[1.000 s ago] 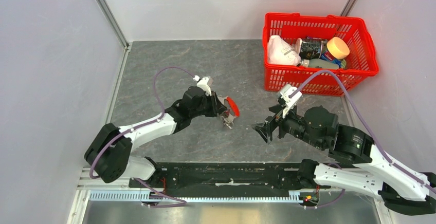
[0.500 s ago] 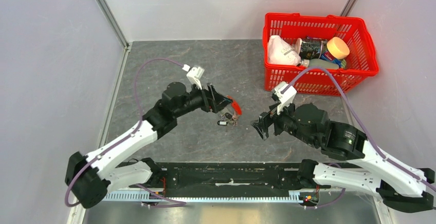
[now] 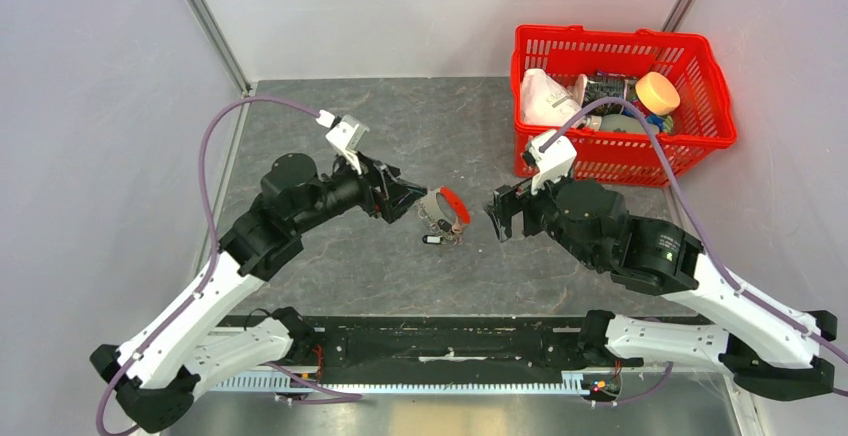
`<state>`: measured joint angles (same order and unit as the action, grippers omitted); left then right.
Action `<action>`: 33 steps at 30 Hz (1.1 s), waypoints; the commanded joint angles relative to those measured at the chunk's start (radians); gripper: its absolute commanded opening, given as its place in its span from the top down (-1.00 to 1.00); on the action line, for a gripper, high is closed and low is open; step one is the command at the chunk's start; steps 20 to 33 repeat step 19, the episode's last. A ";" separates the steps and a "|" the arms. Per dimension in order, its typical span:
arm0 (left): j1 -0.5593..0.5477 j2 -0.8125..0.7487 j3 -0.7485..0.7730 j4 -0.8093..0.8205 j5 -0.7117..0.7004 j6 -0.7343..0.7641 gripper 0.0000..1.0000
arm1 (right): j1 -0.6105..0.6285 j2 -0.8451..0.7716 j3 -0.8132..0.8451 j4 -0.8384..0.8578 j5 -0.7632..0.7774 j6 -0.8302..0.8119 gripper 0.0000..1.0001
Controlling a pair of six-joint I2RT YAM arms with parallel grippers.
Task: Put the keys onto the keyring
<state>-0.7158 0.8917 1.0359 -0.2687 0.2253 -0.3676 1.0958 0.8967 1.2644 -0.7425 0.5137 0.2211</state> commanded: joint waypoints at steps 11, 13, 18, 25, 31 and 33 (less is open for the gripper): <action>-0.004 -0.148 0.083 -0.161 -0.081 0.208 -0.70 | 0.003 0.028 0.115 0.037 0.084 0.013 -0.94; -0.004 -0.156 0.087 -0.166 -0.083 0.215 -0.70 | 0.003 0.019 0.115 0.039 0.071 0.014 -0.94; -0.004 -0.167 0.085 -0.167 -0.075 0.217 -0.70 | 0.004 0.036 0.123 0.017 0.086 0.028 -0.94; -0.004 -0.168 0.082 -0.166 -0.073 0.215 -0.70 | 0.004 0.035 0.117 0.018 0.083 0.031 -0.94; -0.004 -0.168 0.082 -0.166 -0.073 0.215 -0.70 | 0.004 0.035 0.117 0.018 0.083 0.031 -0.94; -0.004 -0.168 0.082 -0.166 -0.073 0.215 -0.70 | 0.004 0.035 0.117 0.018 0.083 0.031 -0.94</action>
